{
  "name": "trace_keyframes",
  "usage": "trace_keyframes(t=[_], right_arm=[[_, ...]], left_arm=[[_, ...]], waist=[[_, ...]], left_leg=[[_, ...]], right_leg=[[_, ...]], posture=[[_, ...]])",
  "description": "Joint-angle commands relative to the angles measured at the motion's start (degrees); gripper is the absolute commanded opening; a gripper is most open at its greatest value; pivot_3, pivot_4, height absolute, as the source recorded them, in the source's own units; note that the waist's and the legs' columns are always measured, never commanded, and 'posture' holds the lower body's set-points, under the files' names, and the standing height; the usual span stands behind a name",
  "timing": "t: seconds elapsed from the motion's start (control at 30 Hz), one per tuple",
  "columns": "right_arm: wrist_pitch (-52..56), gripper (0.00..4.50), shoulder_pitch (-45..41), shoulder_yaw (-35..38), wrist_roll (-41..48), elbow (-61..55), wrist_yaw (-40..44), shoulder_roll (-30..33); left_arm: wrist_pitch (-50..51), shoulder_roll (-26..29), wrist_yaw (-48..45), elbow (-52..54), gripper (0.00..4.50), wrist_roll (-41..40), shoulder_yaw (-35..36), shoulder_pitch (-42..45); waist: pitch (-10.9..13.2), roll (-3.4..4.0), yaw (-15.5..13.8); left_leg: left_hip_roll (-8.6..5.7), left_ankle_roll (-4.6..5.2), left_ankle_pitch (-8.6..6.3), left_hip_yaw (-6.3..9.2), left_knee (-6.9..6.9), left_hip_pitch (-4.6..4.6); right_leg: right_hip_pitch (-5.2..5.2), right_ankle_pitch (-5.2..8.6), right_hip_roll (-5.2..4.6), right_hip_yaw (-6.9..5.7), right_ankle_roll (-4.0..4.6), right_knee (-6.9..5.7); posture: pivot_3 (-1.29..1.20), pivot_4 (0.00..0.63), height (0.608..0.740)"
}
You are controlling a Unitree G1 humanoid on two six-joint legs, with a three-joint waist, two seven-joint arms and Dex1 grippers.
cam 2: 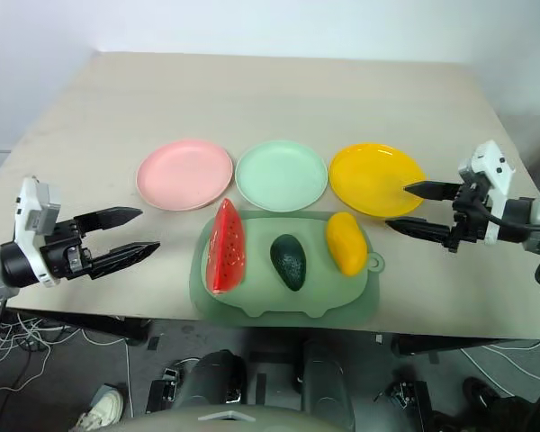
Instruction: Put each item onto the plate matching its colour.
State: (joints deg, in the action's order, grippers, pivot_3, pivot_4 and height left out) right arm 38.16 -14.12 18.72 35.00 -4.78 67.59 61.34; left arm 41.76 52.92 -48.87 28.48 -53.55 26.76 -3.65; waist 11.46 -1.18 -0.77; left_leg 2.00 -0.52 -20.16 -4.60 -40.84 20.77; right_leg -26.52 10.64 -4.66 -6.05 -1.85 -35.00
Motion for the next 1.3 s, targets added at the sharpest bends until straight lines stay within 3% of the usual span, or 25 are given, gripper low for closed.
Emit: trace_keyframes(t=[0.03, 0.4, 1.03, 1.2, 1.3], right_arm=[[-1.24, 4.50, -0.26, 1.15, 0.18, -0.95, 0.55, 0.50], [0.75, 4.50, -2.24, 0.34, 0.60, -1.80, 0.28, 1.23], [8.27, 4.50, 1.86, 4.44, 4.29, -12.79, -6.63, 0.67], [18.18, 4.50, -2.21, 1.64, 7.68, -18.93, -11.67, 3.67], [34.37, 4.50, -11.64, -1.23, 16.56, -21.05, -17.23, 3.86]], left_arm=[[-0.67, -0.33, 0.08, 2.63, 4.49, -0.24, 1.92, -0.76], [-1.21, -2.05, 1.17, 4.54, 4.49, -0.37, 3.37, -3.55], [-4.36, -3.73, -0.34, -0.98, 4.49, 4.77, -2.41, 2.20], [-4.58, -4.57, -0.35, -1.56, 4.49, 5.37, -3.49, 3.00], [-4.63, -4.97, -0.74, -1.63, 4.49, 6.12, -4.57, 2.71]], waist=[[0.00, 0.00, 0.01], [0.00, 0.00, 0.01], [-0.01, 0.00, -0.03], [0.00, 0.02, 0.09], [0.00, 0.02, 0.15]], left_leg=[[0.00, 0.00, 0.00, 0.00, 0.00, 0.01], [0.00, -0.01, 0.00, 0.01, -0.02, 0.16], [-0.02, -0.01, 0.01, 0.03, -0.06, 0.33], [-0.01, -0.01, 0.01, 0.03, -0.07, 0.37], [0.01, -0.01, 0.01, 0.03, -0.08, 0.39]], right_leg=[[0.00, 0.00, 0.00, 0.00, 0.00, 0.00], [-0.13, -0.01, 0.01, 0.00, 0.00, -0.01], [-0.23, -0.09, 0.00, -0.02, -0.08, -0.02], [-0.28, -0.13, 0.02, -0.02, -0.04, -0.04], [-0.31, -0.20, 0.03, -0.02, 0.13, -0.04]], posture=[[0.00, 0.150, 0.740], [0.00, 0.150, 0.740], [0.00, 0.150, 0.740], [0.00, 0.150, 0.740], [0.00, 0.150, 0.740]])
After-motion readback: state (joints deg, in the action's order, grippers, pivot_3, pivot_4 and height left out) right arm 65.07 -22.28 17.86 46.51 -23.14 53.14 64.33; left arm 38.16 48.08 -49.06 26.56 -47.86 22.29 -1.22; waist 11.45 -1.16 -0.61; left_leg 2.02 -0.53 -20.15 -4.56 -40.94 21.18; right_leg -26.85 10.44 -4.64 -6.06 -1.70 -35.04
